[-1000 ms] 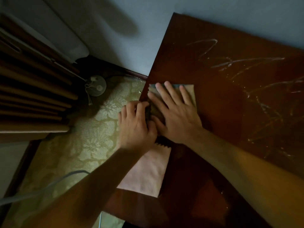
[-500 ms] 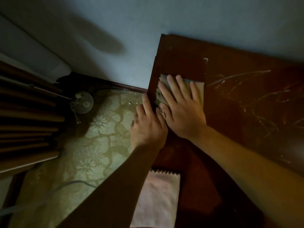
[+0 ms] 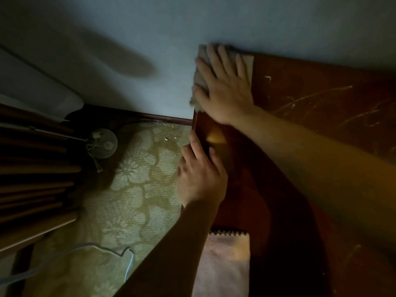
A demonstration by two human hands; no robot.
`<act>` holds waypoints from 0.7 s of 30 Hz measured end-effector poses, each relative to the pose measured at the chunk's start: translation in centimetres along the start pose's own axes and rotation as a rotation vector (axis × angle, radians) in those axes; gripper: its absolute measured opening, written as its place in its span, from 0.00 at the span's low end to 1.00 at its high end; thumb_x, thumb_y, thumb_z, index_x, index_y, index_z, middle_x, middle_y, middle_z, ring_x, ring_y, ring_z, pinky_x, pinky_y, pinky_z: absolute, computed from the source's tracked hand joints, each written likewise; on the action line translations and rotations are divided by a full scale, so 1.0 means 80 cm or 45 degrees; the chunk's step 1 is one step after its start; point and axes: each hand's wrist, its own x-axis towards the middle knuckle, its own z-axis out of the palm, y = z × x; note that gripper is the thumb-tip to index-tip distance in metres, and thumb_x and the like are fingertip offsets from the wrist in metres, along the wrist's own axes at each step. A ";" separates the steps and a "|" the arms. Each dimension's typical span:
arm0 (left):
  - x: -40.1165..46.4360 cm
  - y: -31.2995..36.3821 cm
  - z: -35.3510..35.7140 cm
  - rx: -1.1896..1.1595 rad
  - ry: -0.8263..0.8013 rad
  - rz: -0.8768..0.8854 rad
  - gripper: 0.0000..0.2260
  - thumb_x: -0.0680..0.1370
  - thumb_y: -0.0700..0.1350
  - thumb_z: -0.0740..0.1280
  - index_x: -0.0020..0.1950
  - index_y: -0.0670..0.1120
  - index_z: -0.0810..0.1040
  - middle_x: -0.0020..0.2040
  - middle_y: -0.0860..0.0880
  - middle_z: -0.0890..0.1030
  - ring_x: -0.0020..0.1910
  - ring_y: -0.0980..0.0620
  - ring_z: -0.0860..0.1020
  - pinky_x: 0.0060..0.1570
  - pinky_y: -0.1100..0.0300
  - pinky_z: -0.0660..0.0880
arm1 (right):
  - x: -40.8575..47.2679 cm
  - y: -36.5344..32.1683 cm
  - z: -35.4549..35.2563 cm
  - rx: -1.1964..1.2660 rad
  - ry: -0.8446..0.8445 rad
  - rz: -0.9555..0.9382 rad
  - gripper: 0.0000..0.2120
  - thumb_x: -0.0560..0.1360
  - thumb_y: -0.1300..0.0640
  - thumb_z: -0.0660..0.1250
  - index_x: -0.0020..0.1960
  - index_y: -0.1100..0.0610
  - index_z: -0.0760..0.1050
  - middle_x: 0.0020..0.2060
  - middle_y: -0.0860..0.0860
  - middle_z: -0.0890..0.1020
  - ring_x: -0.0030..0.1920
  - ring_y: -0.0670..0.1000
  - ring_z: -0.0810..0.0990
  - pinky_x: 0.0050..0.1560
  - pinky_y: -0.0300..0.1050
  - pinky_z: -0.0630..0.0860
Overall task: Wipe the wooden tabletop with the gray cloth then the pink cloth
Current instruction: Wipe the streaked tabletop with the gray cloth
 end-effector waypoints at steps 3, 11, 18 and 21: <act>0.000 0.000 0.001 -0.021 -0.001 0.014 0.28 0.84 0.55 0.52 0.80 0.43 0.55 0.66 0.39 0.73 0.57 0.38 0.79 0.50 0.45 0.78 | -0.075 -0.012 0.020 -0.012 0.078 -0.087 0.32 0.83 0.38 0.46 0.84 0.49 0.54 0.84 0.54 0.53 0.83 0.57 0.49 0.81 0.62 0.45; 0.000 0.002 -0.004 -0.012 -0.009 0.015 0.27 0.84 0.53 0.52 0.80 0.42 0.56 0.65 0.38 0.73 0.56 0.38 0.79 0.49 0.45 0.78 | -0.010 0.043 -0.003 -0.031 -0.013 0.000 0.31 0.84 0.36 0.43 0.84 0.46 0.46 0.84 0.52 0.46 0.83 0.55 0.42 0.81 0.59 0.40; -0.003 -0.003 -0.001 -0.043 -0.004 0.012 0.28 0.84 0.55 0.52 0.81 0.43 0.56 0.66 0.39 0.73 0.57 0.38 0.78 0.51 0.44 0.77 | -0.118 0.006 0.016 0.004 0.033 0.034 0.32 0.84 0.39 0.42 0.84 0.50 0.51 0.84 0.55 0.51 0.83 0.57 0.46 0.81 0.62 0.44; -0.002 0.000 -0.002 -0.059 0.002 0.012 0.28 0.83 0.55 0.51 0.81 0.43 0.55 0.67 0.39 0.73 0.57 0.38 0.79 0.51 0.44 0.78 | -0.165 0.006 0.032 -0.003 0.033 -0.070 0.29 0.85 0.41 0.43 0.83 0.49 0.54 0.83 0.55 0.53 0.83 0.58 0.49 0.81 0.63 0.47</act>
